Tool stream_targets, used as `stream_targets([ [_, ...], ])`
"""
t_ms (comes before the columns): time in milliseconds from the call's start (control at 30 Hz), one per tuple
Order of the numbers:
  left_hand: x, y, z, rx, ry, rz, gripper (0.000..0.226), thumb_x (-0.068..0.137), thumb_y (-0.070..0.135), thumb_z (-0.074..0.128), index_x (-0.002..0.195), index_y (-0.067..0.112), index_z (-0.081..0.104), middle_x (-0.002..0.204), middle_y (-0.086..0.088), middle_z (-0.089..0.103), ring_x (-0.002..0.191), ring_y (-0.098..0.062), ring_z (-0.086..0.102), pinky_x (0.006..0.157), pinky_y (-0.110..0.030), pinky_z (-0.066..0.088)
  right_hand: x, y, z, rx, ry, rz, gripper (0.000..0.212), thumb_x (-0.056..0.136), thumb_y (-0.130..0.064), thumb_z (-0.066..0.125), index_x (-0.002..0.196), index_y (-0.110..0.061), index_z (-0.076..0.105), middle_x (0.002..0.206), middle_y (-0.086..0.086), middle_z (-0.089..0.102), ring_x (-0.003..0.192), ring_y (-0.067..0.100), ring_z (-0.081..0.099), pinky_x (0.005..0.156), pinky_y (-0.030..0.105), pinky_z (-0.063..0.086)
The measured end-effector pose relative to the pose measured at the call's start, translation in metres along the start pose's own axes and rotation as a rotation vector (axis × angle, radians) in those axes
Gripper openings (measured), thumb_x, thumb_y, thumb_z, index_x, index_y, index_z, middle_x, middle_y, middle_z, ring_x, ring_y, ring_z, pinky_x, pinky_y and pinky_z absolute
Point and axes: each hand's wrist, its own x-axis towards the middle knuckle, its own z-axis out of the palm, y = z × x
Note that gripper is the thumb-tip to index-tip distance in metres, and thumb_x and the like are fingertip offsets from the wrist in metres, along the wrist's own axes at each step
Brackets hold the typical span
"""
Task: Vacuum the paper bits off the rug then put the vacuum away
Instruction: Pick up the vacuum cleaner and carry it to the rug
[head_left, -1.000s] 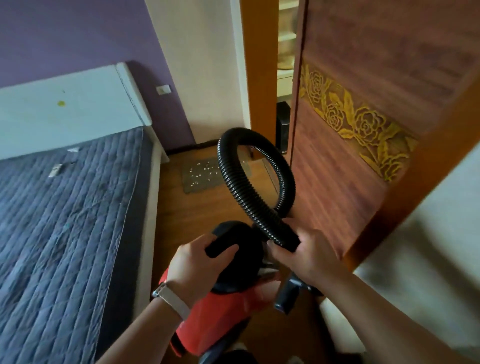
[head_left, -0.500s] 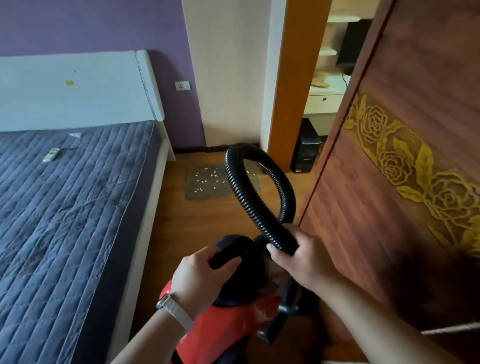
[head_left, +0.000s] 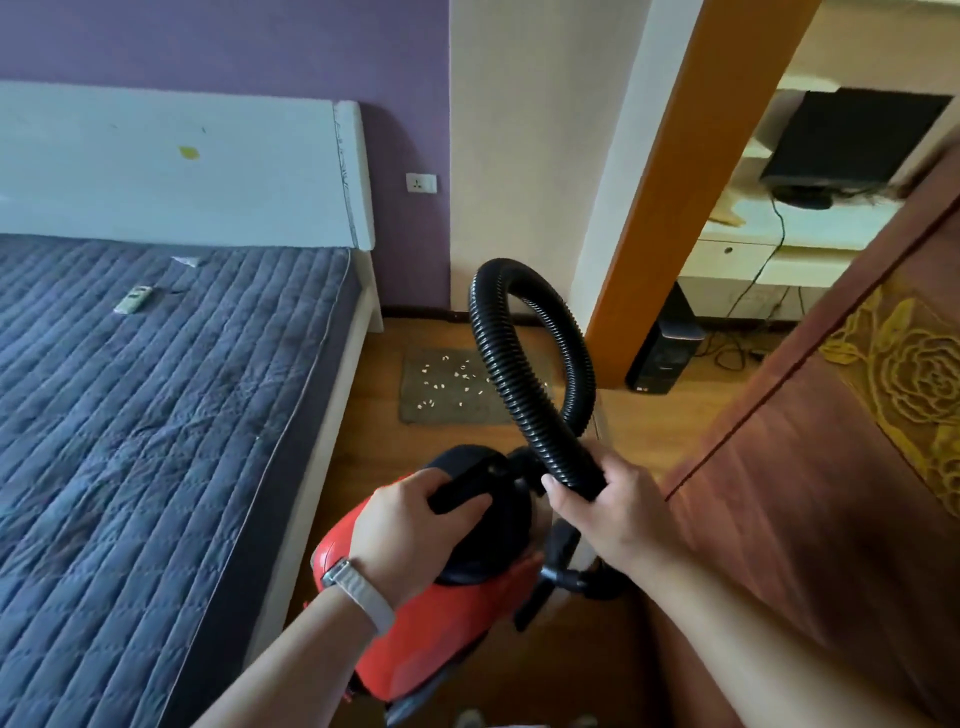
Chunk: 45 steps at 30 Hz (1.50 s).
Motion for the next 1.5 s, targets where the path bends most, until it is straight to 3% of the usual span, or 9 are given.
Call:
stream_targets([
  [100,0.022,-0.008,-0.005,0.01,0.006,-0.029,0.028,0.076,0.056,0.074,0.072,0.03,0.064,0.059,0.009,0.063,0.055,-0.003,0.06,0.048,-0.026,0.05,0.033,0.0,0.014,0.021,-0.041,-0.029,0.021,0.082,-0.034,0.075,0.101,-0.028,0.068,0.073,-0.012,0.066,0.069,0.004,0.064,0.057,0.016,0.047],
  [333,0.076,-0.024,-0.005,0.046,0.081,-0.139,0.031,0.074,0.058,0.074,0.076,0.028,0.067,0.061,0.009,0.064,0.056,-0.005,0.061,0.054,-0.032,0.052,0.105,0.017,0.049,0.063,-0.13,-0.041,0.02,0.076,-0.053,0.063,0.094,-0.045,0.063,0.079,-0.02,0.066,0.079,0.001,0.063,0.065,0.014,0.046],
  [467,0.119,-0.03,0.0,0.073,0.096,-0.222,0.035,0.073,0.062,0.07,0.077,0.027,0.067,0.062,0.009,0.065,0.056,-0.005,0.062,0.056,-0.035,0.055,0.156,0.036,0.068,0.092,-0.225,-0.019,0.028,0.078,-0.052,0.065,0.097,-0.032,0.068,0.076,-0.011,0.067,0.075,0.005,0.064,0.064,0.019,0.046],
  [600,0.168,-0.031,0.007,0.1,0.125,-0.263,0.04,0.072,0.065,0.067,0.075,0.026,0.064,0.061,0.007,0.065,0.056,-0.008,0.061,0.057,-0.039,0.054,0.219,0.054,0.08,0.106,-0.269,-0.008,0.03,0.074,-0.061,0.059,0.093,-0.039,0.063,0.071,-0.014,0.064,0.068,0.006,0.062,0.059,0.02,0.046],
  [867,0.261,-0.026,0.002,0.128,0.244,-0.332,0.038,0.072,0.065,0.067,0.071,0.028,0.062,0.058,0.005,0.062,0.054,-0.01,0.06,0.053,-0.037,0.052,0.334,0.065,0.093,0.282,-0.436,0.003,0.014,0.087,-0.027,0.075,0.088,-0.035,0.063,0.071,-0.006,0.063,0.058,0.007,0.057,0.056,0.015,0.043],
  [1000,0.296,-0.031,-0.005,0.169,0.237,-0.386,0.035,0.076,0.063,0.068,0.071,0.029,0.062,0.059,0.006,0.063,0.054,-0.008,0.059,0.051,-0.034,0.051,0.381,0.067,0.118,0.315,-0.481,-0.039,0.021,0.088,-0.025,0.074,0.083,-0.04,0.061,0.061,-0.017,0.059,0.056,0.002,0.054,0.056,0.011,0.04],
  [1167,0.344,-0.055,-0.009,0.144,0.26,-0.482,0.034,0.076,0.063,0.068,0.073,0.03,0.064,0.062,0.008,0.065,0.057,-0.007,0.062,0.053,-0.034,0.053,0.43,0.078,0.155,0.295,-0.579,-0.003,0.012,0.083,-0.042,0.071,0.091,-0.038,0.064,0.064,-0.007,0.062,0.056,0.007,0.057,0.055,0.02,0.046],
  [1333,0.391,-0.089,-0.007,0.158,0.17,-0.496,0.037,0.078,0.06,0.069,0.068,0.026,0.061,0.058,0.007,0.062,0.053,-0.006,0.059,0.049,-0.031,0.049,0.472,0.093,0.18,0.13,-0.639,0.047,0.012,0.085,-0.033,0.073,0.09,-0.039,0.063,0.071,-0.001,0.066,0.064,0.015,0.062,0.062,0.028,0.049],
  [1500,0.455,-0.121,0.0,0.188,0.089,-0.453,0.042,0.079,0.061,0.067,0.063,0.025,0.055,0.054,0.004,0.058,0.048,-0.006,0.055,0.041,-0.021,0.037,0.527,0.104,0.194,0.001,-0.652,0.115,0.014,0.086,-0.031,0.073,0.084,-0.037,0.061,0.066,-0.003,0.064,0.063,0.003,0.06,0.054,0.009,0.042],
])
